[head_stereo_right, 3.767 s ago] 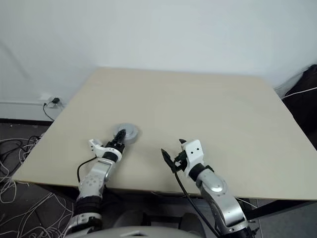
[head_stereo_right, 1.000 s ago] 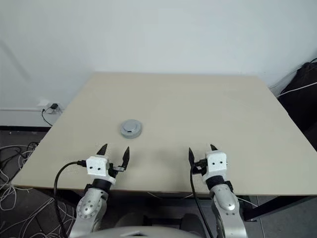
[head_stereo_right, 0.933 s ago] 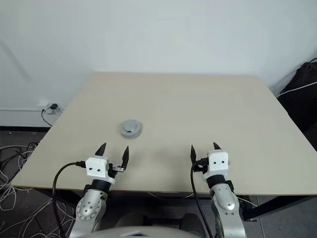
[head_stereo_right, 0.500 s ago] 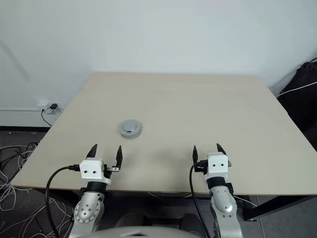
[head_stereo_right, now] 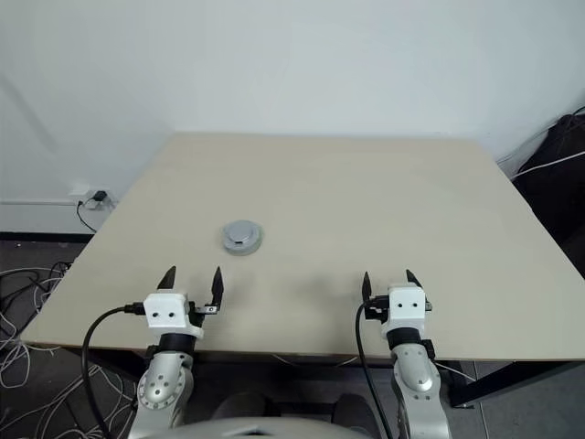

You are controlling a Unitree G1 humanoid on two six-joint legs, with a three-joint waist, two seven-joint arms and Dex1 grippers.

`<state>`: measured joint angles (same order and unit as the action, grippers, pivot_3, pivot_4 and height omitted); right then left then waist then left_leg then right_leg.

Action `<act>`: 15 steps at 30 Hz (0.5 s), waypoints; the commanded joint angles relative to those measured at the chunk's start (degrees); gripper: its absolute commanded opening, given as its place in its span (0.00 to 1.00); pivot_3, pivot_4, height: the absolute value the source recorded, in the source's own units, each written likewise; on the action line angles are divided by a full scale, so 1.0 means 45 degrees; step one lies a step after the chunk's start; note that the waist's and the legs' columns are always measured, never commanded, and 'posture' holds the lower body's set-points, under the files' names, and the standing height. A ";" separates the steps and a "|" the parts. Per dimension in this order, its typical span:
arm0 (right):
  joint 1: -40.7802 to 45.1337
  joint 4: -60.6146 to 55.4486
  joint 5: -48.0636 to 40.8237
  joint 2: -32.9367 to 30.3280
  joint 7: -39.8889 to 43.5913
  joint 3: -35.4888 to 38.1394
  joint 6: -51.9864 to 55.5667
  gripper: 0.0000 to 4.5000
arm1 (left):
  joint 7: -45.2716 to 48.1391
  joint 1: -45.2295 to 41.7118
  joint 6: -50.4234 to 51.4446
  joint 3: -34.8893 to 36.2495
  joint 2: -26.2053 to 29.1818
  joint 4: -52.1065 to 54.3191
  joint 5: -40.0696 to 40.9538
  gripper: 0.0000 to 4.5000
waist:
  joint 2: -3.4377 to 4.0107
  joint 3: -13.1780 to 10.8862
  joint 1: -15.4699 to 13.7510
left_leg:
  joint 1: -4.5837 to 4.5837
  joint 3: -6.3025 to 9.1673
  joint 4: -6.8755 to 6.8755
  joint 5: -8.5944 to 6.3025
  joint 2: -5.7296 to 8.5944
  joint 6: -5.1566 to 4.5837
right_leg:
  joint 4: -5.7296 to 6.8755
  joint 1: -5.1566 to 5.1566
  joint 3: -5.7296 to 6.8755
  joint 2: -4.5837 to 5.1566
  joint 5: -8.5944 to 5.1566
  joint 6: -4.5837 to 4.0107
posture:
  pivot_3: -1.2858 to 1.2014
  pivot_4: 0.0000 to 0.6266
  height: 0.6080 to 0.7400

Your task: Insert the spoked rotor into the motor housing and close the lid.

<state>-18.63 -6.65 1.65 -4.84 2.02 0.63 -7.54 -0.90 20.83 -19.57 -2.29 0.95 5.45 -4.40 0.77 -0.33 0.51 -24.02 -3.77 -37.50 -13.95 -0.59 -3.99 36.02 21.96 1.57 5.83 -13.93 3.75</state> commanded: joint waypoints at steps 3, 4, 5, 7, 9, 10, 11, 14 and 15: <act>0.0217 -0.0162 -0.0003 0.0137 -0.0142 0.0085 -0.0223 1.00 | 0.0191 -0.0388 -0.0726 0.0160 0.0146 -0.0561 0.0297 0.99 | 0.0002 -0.0001 -0.0002 | -0.0001 0.0000 0.0000 0.0000 -0.0001 0.0000 | -0.0001 0.0002 -0.0001 -0.0004 0.0000 -0.0001 | 0.52 0.00 1.00; 0.0220 -0.0146 -0.0002 0.0145 -0.0149 0.0082 -0.0240 1.00 | 0.0203 -0.0450 -0.0791 0.0182 0.0153 -0.0668 0.0315 0.99 | 0.0001 -0.0001 -0.0005 | -0.0001 0.0000 0.0000 0.0000 -0.0001 0.0000 | -0.0001 0.0001 -0.0001 -0.0004 0.0000 -0.0001 | 0.52 0.00 1.00; 0.0236 -0.0120 0.0001 0.0148 -0.0158 0.0084 -0.0251 1.00 | 0.0213 -0.0532 -0.0849 0.0209 0.0158 -0.0785 0.0324 0.99 | -0.0001 -0.0002 -0.0006 | -0.0001 0.0000 0.0000 0.0000 -0.0001 0.0000 | -0.0001 0.0001 -0.0001 -0.0003 0.0000 -0.0001 | 0.52 0.00 1.00; 0.0281 -0.0032 0.0006 0.0155 -0.0189 0.0104 -0.0268 1.00 | 0.0255 -0.0672 -0.1014 0.0261 0.0179 -0.1045 0.0359 0.99 | 0.0001 0.0000 -0.0005 | -0.0001 -0.0001 -0.0001 0.0000 -0.0001 0.0000 | -0.0001 0.0000 -0.0001 -0.0002 0.0001 -0.0001 | 0.52 0.00 1.00; 0.0298 0.0037 0.0008 0.0164 -0.0219 0.0111 -0.0284 1.00 | 0.0299 -0.0731 -0.1174 0.0302 0.0206 -0.1252 0.0405 0.99 | 0.0001 0.0000 -0.0004 | 0.0000 -0.0001 -0.0001 0.0000 -0.0001 0.0000 | -0.0001 0.0000 -0.0001 -0.0003 0.0001 -0.0001 | 0.52 0.00 1.00; 0.0306 0.0077 0.0010 0.0166 -0.0227 0.0108 -0.0298 1.00 | 0.0319 -0.0752 -0.1268 0.0325 0.0213 -0.1375 0.0419 0.99 | 0.0002 0.0000 -0.0003 | 0.0000 -0.0001 -0.0001 0.0000 -0.0001 0.0000 | 0.0000 0.0001 0.0000 -0.0003 0.0001 -0.0001 | 0.52 0.00 1.00; 0.0305 0.0108 0.0018 0.0171 -0.0230 0.0091 -0.0314 1.00 | 0.0340 -0.0770 -0.1371 0.0349 0.0222 -0.1507 0.0435 0.99 | 0.0002 0.0000 -0.0004 | 0.0000 -0.0001 -0.0001 0.0000 -0.0002 0.0000 | 0.0000 0.0001 0.0000 -0.0004 0.0000 -0.0002 | 0.52 0.00 1.00; 0.0341 0.0145 0.0044 0.0190 -0.0240 0.0052 -0.0278 1.00 | 0.0392 -0.0836 -0.1643 0.0419 0.0232 -0.1874 0.0491 0.99 | 0.0002 0.0000 -0.0004 | 0.0000 -0.0001 -0.0001 0.0000 -0.0002 0.0000 | 0.0000 0.0001 -0.0001 -0.0005 0.0000 -0.0002 | 0.52 0.00 1.00; 0.0372 0.0146 0.0006 0.0206 -0.0239 0.0075 -0.0253 1.00 | 0.0387 -0.0830 -0.1720 0.0397 0.0210 -0.1936 0.0465 0.99 | 0.0002 0.0000 -0.0004 | 0.0000 -0.0001 -0.0001 0.0000 -0.0002 0.0000 | 0.0000 0.0001 -0.0001 -0.0004 0.0001 -0.0002 | 0.52 0.00 1.00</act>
<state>-18.21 -4.95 1.84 -4.12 1.26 0.59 -7.58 0.69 17.93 -25.29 -0.52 1.86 -3.59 -2.39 0.78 -0.33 0.50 -24.03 -3.77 -37.51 -13.95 -0.59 -3.99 36.02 21.97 1.56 5.81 -13.92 3.74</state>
